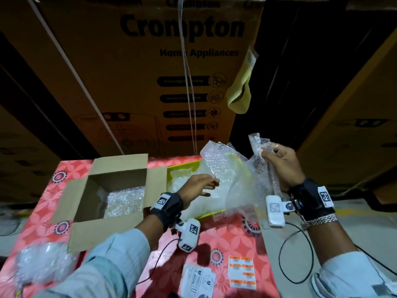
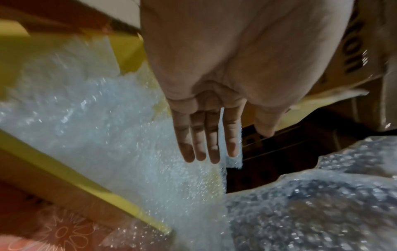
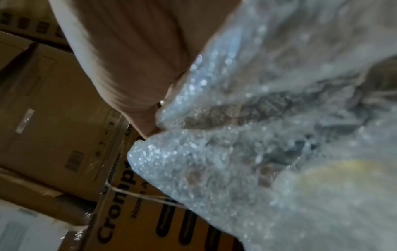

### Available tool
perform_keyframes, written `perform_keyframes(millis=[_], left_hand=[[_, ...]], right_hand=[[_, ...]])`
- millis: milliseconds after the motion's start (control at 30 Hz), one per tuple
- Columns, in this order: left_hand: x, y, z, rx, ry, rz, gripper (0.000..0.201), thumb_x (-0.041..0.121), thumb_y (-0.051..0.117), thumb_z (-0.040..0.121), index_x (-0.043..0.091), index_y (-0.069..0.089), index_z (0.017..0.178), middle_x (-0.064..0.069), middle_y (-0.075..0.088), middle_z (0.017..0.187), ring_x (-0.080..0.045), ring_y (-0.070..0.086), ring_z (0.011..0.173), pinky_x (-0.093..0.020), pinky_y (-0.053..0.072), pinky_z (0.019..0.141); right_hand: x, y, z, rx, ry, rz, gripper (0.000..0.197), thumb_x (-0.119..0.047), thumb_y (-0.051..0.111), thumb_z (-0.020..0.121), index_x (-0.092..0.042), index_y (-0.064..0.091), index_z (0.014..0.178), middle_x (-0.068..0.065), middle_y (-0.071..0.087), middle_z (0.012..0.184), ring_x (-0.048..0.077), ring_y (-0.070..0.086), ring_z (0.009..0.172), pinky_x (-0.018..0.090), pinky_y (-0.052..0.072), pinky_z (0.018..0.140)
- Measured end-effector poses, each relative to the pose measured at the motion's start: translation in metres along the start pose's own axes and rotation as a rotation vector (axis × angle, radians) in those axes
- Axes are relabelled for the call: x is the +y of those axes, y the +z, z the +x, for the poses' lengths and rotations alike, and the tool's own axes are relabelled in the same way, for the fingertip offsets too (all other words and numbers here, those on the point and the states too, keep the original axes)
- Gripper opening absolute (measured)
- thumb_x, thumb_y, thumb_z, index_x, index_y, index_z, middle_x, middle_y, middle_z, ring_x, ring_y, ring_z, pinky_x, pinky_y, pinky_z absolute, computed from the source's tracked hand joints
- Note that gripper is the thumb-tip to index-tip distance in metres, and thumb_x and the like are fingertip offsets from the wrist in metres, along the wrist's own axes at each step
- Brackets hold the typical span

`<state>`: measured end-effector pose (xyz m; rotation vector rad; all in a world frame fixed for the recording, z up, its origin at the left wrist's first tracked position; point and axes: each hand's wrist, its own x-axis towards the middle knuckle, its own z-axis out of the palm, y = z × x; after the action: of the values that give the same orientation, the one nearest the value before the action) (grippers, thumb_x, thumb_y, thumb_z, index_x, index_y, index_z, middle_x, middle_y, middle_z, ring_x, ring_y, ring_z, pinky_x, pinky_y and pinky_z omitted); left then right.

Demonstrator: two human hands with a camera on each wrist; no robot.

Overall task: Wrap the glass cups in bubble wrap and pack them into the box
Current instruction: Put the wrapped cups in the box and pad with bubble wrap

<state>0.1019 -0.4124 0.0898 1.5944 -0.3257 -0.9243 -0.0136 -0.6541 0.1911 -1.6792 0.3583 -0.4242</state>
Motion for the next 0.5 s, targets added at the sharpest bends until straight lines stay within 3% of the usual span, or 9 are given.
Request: perform_keyframes(millis=[67,167,200,300,400,433,500], left_hand=[[0.008,-0.009,-0.021,-0.009,0.041,-0.056,0.045,0.051,0.058,0.102,0.015,0.069,0.127,-0.004,0.072,0.127,-0.02,0.065,0.122,-0.041,0.052,0.103],[0.01,-0.021,-0.04,-0.069,0.058,-0.076,0.063,0.067,0.06,0.088,0.028,0.06,0.137,0.004,0.071,0.13,-0.013,0.063,0.124,-0.037,0.05,0.108],[0.008,-0.025,-0.046,-0.094,0.065,-0.084,0.065,0.069,0.063,0.085,0.03,0.058,0.137,0.005,0.071,0.13,-0.012,0.063,0.126,-0.038,0.049,0.109],[-0.004,-0.043,-0.066,-0.156,0.098,-0.14,0.074,0.064,0.069,0.082,0.026,0.054,0.144,0.004,0.069,0.135,-0.014,0.06,0.131,-0.042,0.044,0.113],[-0.012,-0.065,-0.094,-0.194,0.146,-0.259,0.073,0.049,0.068,0.088,0.012,0.049,0.148,-0.008,0.073,0.127,-0.022,0.063,0.128,-0.039,0.045,0.108],[-0.015,-0.077,-0.105,-0.187,0.168,-0.306,0.069,0.045,0.068,0.09,0.01,0.051,0.146,-0.011,0.075,0.118,-0.024,0.067,0.121,-0.035,0.048,0.1],[-0.022,-0.106,-0.127,-0.13,0.224,-0.37,0.049,0.033,0.069,0.094,0.005,0.063,0.133,-0.007,0.078,0.096,-0.02,0.073,0.096,-0.025,0.055,0.083]], right_hand=[[-0.005,0.02,0.0,-0.044,0.095,0.086,0.02,0.001,0.059,0.098,0.021,0.058,0.101,0.038,0.061,0.082,0.034,0.063,0.066,0.034,0.059,0.053],[-0.022,0.062,-0.004,-0.148,0.172,0.131,0.013,0.0,0.057,0.099,0.007,0.063,0.091,0.012,0.067,0.068,0.016,0.062,0.052,0.027,0.055,0.049],[-0.027,0.078,-0.004,-0.177,0.172,0.126,0.014,-0.002,0.056,0.1,0.005,0.062,0.089,0.009,0.066,0.067,0.014,0.061,0.052,0.025,0.053,0.049],[-0.044,0.129,-0.013,-0.25,0.197,0.2,0.017,-0.008,0.058,0.099,0.009,0.061,0.099,0.019,0.061,0.078,0.02,0.061,0.057,0.027,0.053,0.05],[-0.056,0.169,-0.019,-0.296,0.261,0.265,0.054,-0.031,0.082,0.082,0.011,0.065,0.11,0.028,0.065,0.101,0.032,0.065,0.082,0.039,0.055,0.075],[-0.058,0.182,-0.02,-0.31,0.268,0.249,0.054,-0.036,0.083,0.079,0.007,0.07,0.11,0.026,0.069,0.109,0.036,0.067,0.094,0.043,0.053,0.088],[-0.064,0.209,-0.023,-0.321,0.272,0.233,0.033,-0.034,0.081,0.083,-0.007,0.078,0.101,0.015,0.074,0.112,0.034,0.067,0.114,0.045,0.048,0.105]])
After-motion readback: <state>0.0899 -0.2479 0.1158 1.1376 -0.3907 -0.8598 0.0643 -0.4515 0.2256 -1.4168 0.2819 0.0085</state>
